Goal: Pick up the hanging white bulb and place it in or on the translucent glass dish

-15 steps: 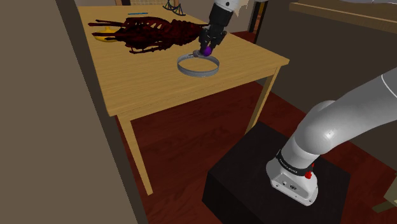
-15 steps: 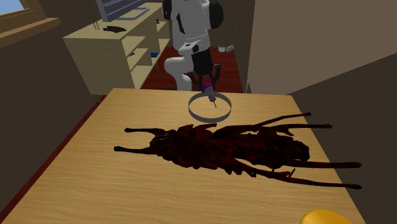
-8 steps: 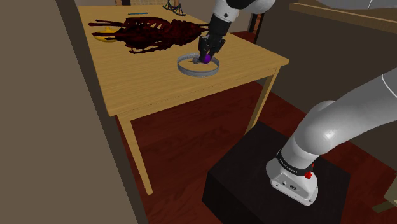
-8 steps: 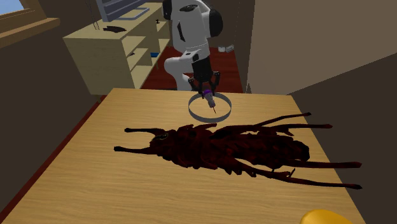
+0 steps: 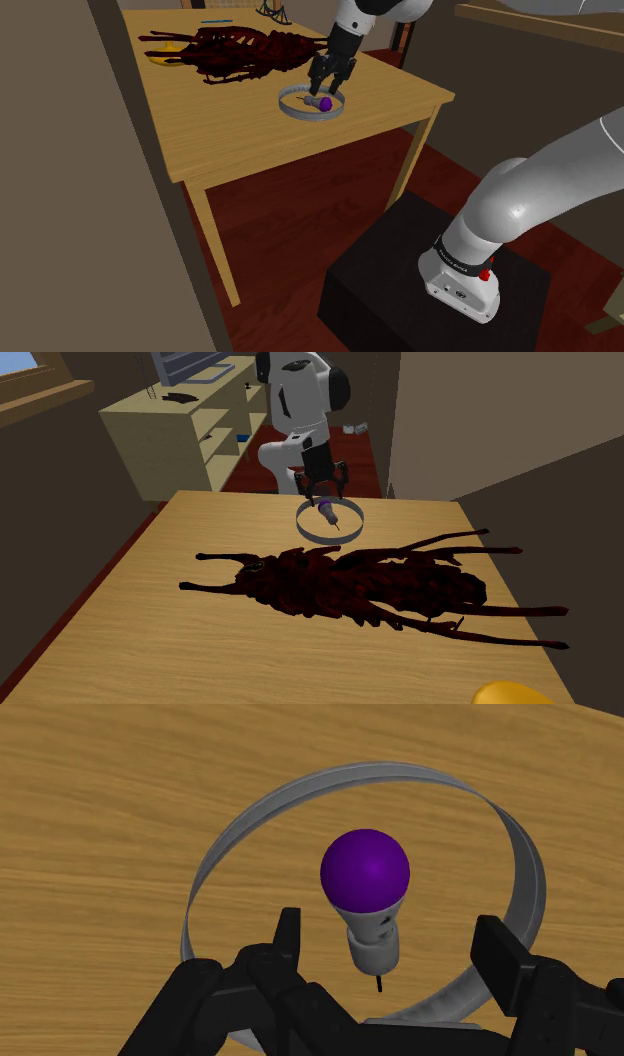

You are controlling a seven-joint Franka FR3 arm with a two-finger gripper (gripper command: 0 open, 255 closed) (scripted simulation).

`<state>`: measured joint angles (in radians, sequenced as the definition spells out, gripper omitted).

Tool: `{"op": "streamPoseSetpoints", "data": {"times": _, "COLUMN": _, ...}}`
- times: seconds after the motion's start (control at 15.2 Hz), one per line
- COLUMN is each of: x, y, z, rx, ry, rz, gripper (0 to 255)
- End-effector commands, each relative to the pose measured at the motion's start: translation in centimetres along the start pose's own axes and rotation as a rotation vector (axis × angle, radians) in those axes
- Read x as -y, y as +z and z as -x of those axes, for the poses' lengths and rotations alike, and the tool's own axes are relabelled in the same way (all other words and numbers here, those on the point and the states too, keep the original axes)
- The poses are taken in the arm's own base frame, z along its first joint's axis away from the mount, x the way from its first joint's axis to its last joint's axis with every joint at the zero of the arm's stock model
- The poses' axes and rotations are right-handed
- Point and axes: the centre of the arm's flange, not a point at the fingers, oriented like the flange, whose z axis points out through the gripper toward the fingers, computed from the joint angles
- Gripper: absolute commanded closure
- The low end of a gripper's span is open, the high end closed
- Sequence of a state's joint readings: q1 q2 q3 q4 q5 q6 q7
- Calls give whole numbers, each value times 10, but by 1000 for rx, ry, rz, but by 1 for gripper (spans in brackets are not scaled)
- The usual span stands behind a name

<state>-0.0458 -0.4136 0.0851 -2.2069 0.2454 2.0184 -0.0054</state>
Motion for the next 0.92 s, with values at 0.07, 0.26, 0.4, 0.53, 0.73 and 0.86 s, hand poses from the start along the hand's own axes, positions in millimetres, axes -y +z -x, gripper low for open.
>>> {"op": "streamPoseSetpoints", "data": {"times": 0.07, "x": 0, "y": 0, "z": 0, "rx": 0, "ry": 0, "rz": 0, "gripper": 0}}
{"op": "streamPoseSetpoints", "data": {"times": 0.26, "x": 0, "y": -13, "z": 0, "rx": 0, "ry": 0, "rz": 0, "gripper": 0}}
{"op": "streamPoseSetpoints", "data": {"times": 0.4, "x": 0, "y": -40, "z": 0, "rx": 0, "ry": 0, "rz": 0, "gripper": 0}}
{"op": "streamPoseSetpoints", "data": {"times": 0.53, "x": 0, "y": -50, "z": 0, "rx": 0, "ry": 0, "rz": 0, "gripper": 0}}
{"op": "streamPoseSetpoints", "data": {"times": 0.73, "x": 0, "y": -50, "z": 0, "rx": 0, "ry": 0, "rz": 0, "gripper": 0}}
{"op": "streamPoseSetpoints", "data": {"times": 0.86, "x": 0, "y": -50, "z": 0, "rx": 0, "ry": 0, "rz": 0, "gripper": 0}}
